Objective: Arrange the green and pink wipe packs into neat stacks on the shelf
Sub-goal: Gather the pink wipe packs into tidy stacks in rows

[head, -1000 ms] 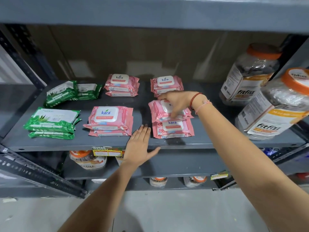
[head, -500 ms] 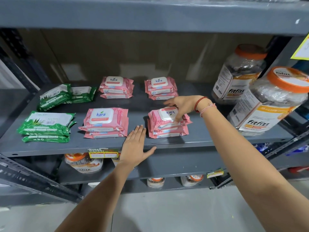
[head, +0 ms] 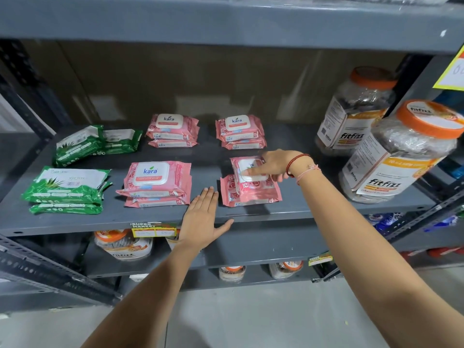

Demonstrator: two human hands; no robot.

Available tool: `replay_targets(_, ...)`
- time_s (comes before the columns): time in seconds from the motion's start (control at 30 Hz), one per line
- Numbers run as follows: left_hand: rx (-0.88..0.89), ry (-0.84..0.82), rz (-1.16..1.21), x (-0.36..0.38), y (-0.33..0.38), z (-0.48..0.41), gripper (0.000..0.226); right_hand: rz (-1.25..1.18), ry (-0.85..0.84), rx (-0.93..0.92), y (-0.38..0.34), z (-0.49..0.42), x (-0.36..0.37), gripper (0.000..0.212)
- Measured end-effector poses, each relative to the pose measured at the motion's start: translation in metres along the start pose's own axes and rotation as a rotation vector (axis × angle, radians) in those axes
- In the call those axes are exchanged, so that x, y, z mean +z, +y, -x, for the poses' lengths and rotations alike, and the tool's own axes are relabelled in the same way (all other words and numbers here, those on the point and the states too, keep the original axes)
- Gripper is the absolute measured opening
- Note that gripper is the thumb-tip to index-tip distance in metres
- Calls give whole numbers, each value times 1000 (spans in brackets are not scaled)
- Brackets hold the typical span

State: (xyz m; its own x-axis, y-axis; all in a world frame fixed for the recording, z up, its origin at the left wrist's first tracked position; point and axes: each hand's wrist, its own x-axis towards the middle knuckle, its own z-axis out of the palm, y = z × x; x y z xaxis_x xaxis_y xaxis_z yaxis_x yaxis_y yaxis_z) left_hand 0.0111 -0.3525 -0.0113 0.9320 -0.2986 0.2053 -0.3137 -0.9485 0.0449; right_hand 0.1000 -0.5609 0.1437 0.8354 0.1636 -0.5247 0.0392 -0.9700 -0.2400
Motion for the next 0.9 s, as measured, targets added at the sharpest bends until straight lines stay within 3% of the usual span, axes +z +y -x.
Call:
replay_targets(0.1, 0, 4, -8, 0, 0, -1, 85, -42, 87, -96, 5, 2, -11, 52)
replay_targets(0.17, 1, 13, 2, -1, 0, -1, 84, -11, 136, -247, 6, 5, -18, 63)
replay_targets(0.23, 1, 21, 16, -1, 0, -1, 83, 60, 62, -370, 4, 6, -20, 74)
replay_targets(0.33, 1, 14, 6, 0, 0, -1, 83, 141, -60, -413, 3, 5, -16, 75)
replay_targets(0.43, -4, 11, 0, 0, 0, -2, 84, 194, -93, -391, 1, 4, -14, 77)
replay_targets(0.57, -3, 19, 1, 1, 1, -1, 83, 153, -15, -365, -2, 4, -9, 76)
replay_targets(0.9, -1, 47, 13, 1, 0, -1, 84, 202, 407, -51, -18, 18, 35, 71)
